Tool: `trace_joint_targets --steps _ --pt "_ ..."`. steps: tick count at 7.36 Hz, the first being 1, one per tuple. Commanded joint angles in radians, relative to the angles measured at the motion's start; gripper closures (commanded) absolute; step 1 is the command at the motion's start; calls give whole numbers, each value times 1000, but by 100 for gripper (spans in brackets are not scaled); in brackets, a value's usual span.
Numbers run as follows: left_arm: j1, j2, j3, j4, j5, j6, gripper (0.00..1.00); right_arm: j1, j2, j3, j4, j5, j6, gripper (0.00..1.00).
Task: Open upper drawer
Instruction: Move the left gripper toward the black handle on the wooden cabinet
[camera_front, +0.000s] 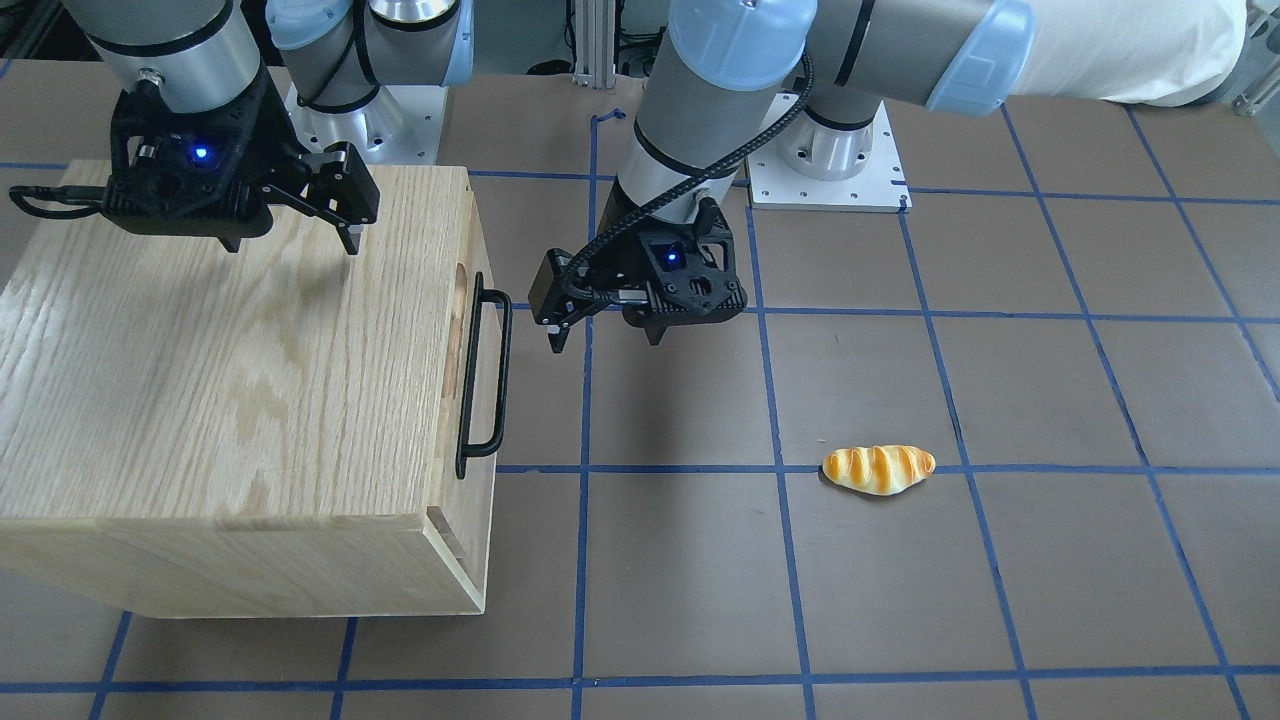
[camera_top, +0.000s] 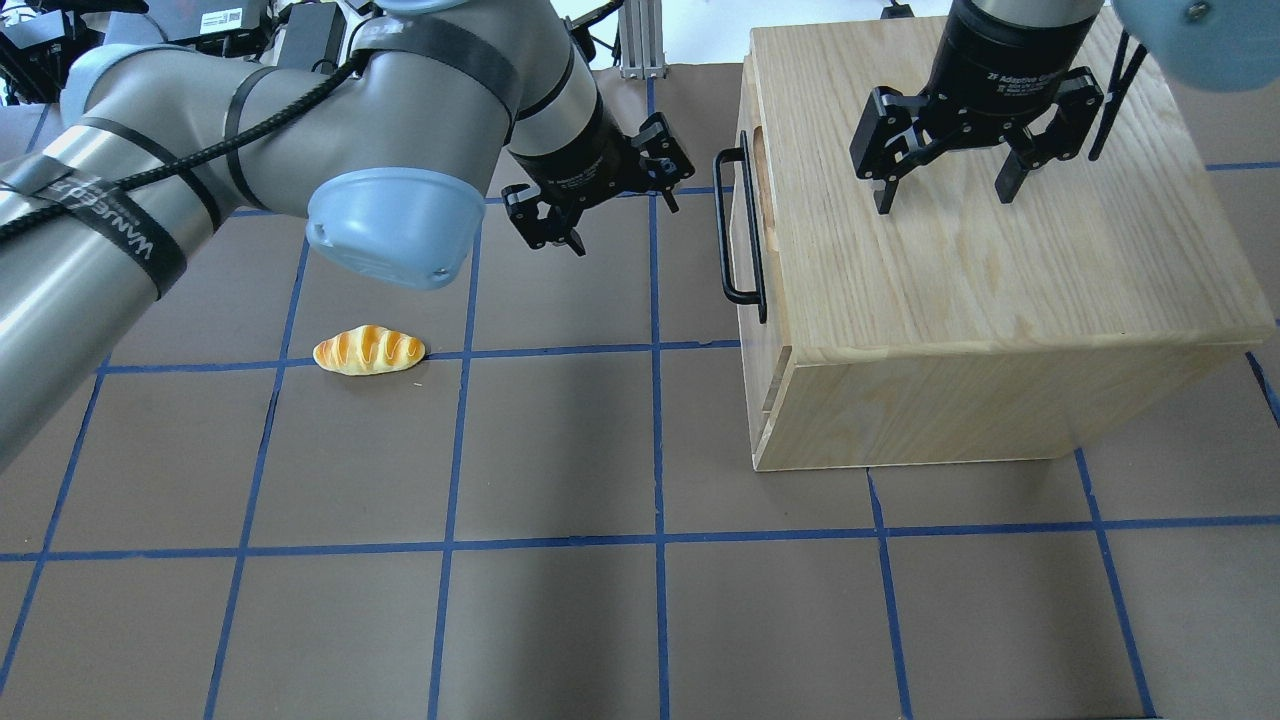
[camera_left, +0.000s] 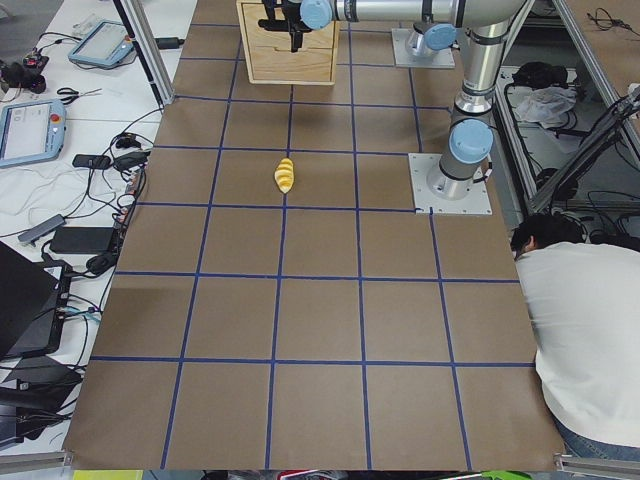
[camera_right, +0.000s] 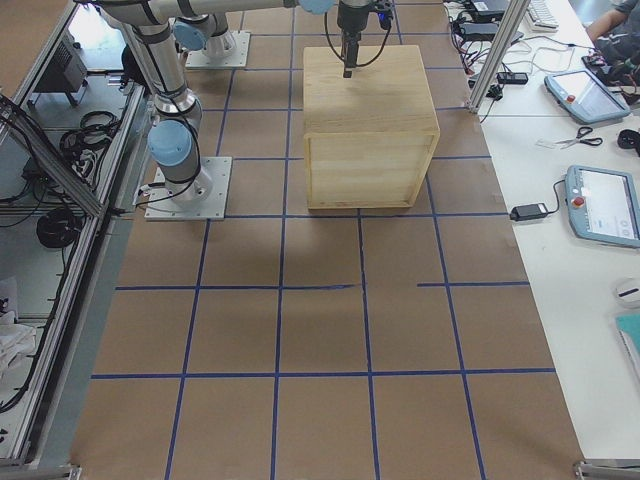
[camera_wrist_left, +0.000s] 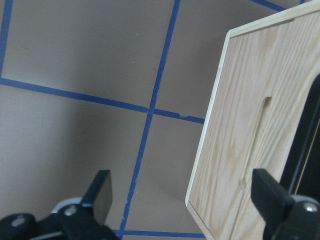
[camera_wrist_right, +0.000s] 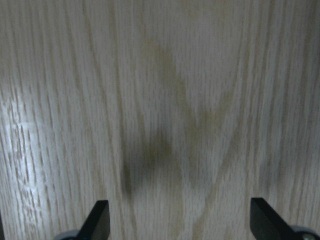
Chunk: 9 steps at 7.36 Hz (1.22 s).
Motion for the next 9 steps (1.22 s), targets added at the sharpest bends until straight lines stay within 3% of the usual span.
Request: trace_joint_targets --steps 1,9 --pt "-50 -55 29 58 -15 -107 0 0 0 1 0 0 0 0" --pt "-56 -69 17 54 -26 -59 0 0 0 0 0 0 -2 0"
